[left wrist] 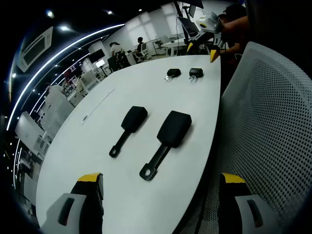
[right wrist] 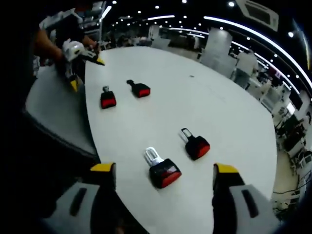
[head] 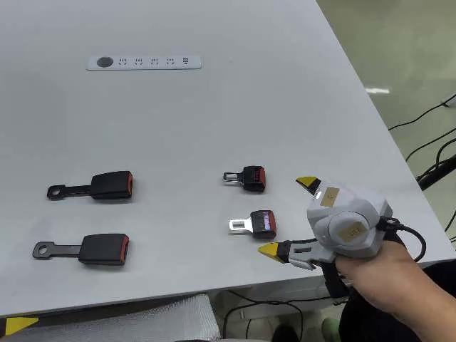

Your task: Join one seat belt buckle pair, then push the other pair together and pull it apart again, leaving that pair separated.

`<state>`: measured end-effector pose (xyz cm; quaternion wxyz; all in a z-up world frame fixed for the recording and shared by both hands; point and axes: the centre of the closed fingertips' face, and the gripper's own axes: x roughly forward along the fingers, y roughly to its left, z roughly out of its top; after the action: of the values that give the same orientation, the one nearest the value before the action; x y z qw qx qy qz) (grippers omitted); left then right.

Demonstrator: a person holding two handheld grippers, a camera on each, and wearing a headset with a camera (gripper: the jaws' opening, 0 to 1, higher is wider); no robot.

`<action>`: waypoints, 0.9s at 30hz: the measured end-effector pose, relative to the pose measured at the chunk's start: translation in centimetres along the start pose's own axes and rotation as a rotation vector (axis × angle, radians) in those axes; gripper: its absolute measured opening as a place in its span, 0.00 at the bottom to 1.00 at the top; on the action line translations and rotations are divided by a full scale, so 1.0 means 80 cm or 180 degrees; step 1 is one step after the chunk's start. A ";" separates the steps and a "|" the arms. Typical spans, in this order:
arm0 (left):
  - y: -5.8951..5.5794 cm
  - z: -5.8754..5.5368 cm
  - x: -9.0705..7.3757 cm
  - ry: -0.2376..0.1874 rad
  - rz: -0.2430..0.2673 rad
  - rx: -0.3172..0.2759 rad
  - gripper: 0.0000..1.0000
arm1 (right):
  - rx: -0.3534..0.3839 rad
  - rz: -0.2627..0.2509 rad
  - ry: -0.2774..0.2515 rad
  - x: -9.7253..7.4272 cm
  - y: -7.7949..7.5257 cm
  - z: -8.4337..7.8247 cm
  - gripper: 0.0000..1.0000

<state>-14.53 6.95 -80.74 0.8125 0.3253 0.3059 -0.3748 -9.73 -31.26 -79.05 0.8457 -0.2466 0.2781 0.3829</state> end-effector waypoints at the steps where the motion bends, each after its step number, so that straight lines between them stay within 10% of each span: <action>1: 0.001 0.001 0.000 -0.0007 0.0013 -0.0008 1.00 | -0.0030 -0.0028 -0.0046 0.000 -0.001 0.003 1.00; 27: 0.029 0.014 -0.007 -0.0203 0.0242 -0.0202 1.00 | -0.0142 0.0089 0.0102 0.020 0.010 0.015 1.00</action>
<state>-12.66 7.53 -78.95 0.8454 0.2987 0.2790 -0.3440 -9.14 -29.19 -79.41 0.8300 -0.2676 0.2864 0.3968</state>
